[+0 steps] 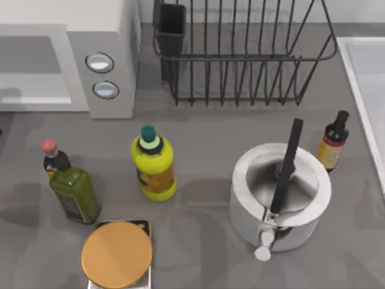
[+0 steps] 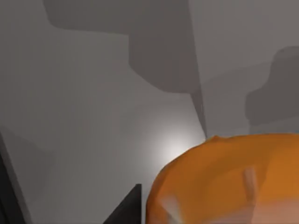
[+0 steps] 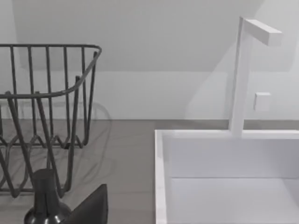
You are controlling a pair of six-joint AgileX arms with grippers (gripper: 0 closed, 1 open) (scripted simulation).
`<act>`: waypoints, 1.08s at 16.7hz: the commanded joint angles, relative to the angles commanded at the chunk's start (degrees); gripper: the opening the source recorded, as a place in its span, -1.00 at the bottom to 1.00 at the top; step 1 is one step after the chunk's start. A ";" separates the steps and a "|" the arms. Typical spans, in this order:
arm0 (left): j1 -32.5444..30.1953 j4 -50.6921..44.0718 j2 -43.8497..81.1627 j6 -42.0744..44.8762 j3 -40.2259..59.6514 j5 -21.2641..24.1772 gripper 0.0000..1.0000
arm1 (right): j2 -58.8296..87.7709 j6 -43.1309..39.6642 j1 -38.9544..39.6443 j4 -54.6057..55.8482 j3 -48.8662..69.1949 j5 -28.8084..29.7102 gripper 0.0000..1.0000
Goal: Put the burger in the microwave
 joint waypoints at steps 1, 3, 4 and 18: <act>0.12 2.42 0.69 -0.37 -0.41 0.38 -1.00 | 0.00 0.00 0.00 0.00 0.00 0.00 1.00; 0.43 9.08 2.45 -1.35 -1.53 1.36 -1.00 | 0.00 0.00 0.00 0.00 0.00 0.00 1.00; 0.61 13.31 3.48 -1.94 -2.22 1.95 -1.00 | 0.00 0.00 0.00 0.00 0.00 0.00 1.00; 3.10 97.36 17.26 -13.42 -19.90 11.94 -1.00 | 0.00 0.00 0.00 0.00 0.00 0.00 1.00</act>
